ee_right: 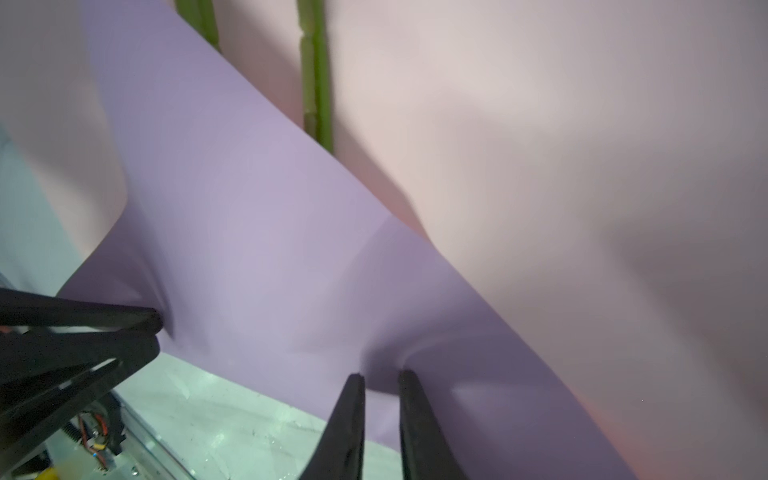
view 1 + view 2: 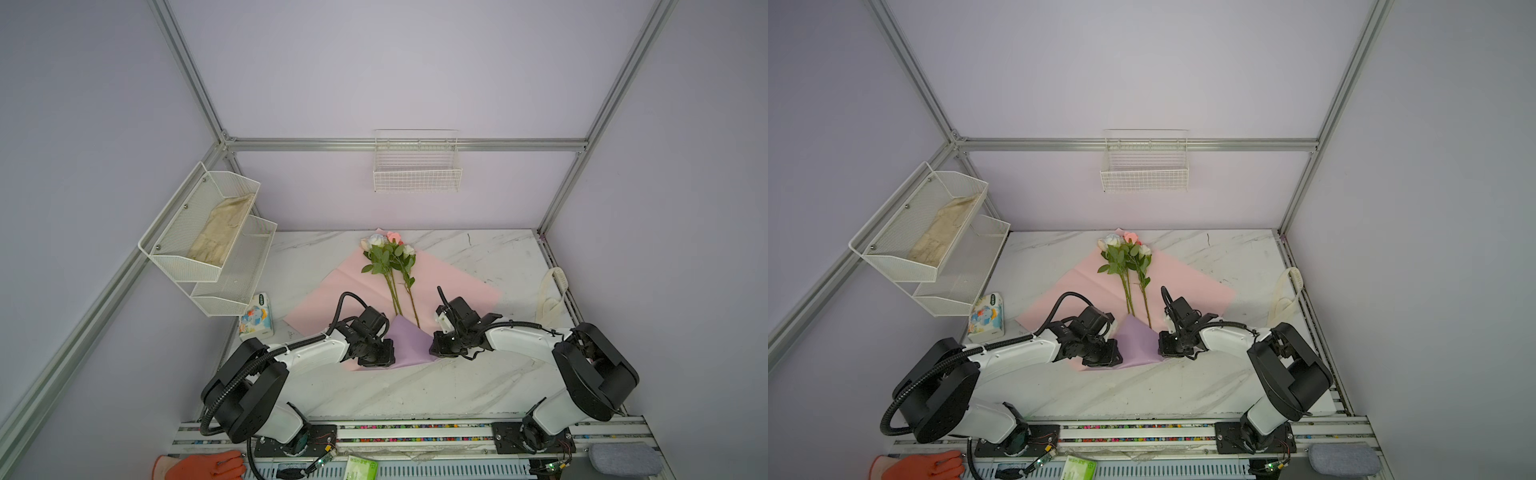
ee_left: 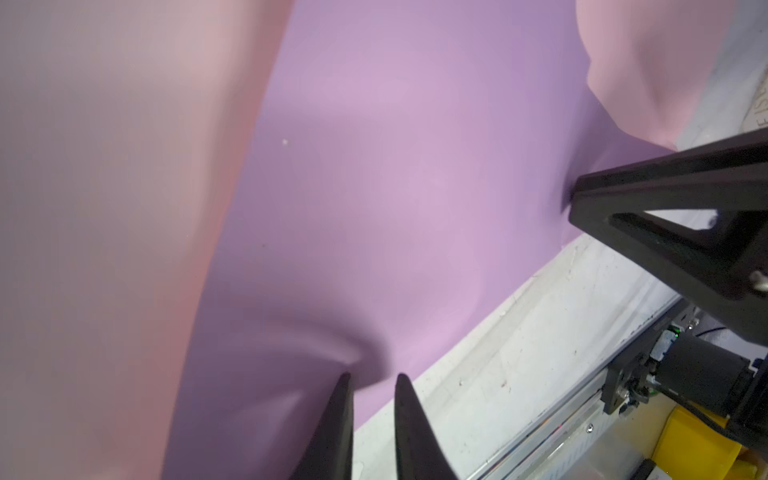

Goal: Tie the bouquet of fake flowers

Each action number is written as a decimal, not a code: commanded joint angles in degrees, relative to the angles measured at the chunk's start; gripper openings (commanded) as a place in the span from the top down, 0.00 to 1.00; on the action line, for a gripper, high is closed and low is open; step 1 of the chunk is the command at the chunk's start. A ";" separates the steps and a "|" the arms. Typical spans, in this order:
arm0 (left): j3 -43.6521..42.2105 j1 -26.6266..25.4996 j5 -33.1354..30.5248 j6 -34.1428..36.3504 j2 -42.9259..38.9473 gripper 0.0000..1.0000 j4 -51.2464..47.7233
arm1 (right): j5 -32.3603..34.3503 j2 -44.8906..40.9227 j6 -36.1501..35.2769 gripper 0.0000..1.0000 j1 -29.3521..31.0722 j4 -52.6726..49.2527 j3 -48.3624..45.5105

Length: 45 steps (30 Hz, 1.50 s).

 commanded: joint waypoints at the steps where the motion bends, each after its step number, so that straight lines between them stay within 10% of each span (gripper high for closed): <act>1: -4.85 0.13 -3.07 -3.54 -2.24 0.81 -0.29 | 5.68 -3.01 0.21 0.78 0.21 -8.57 1.51; 26: -12.35 0.38 -10.77 -9.47 -12.21 0.85 -9.75 | 23.85 -2.39 8.39 0.86 0.25 -24.12 2.11; 36: -5.31 0.40 -13.05 -6.58 -23.62 0.74 -10.46 | 16.97 -2.41 2.90 0.68 -0.69 -14.22 15.42; 45: 2.68 1.06 -18.84 -4.90 -19.86 0.60 -10.14 | 3.30 20.84 -1.88 0.53 -5.48 -3.74 33.92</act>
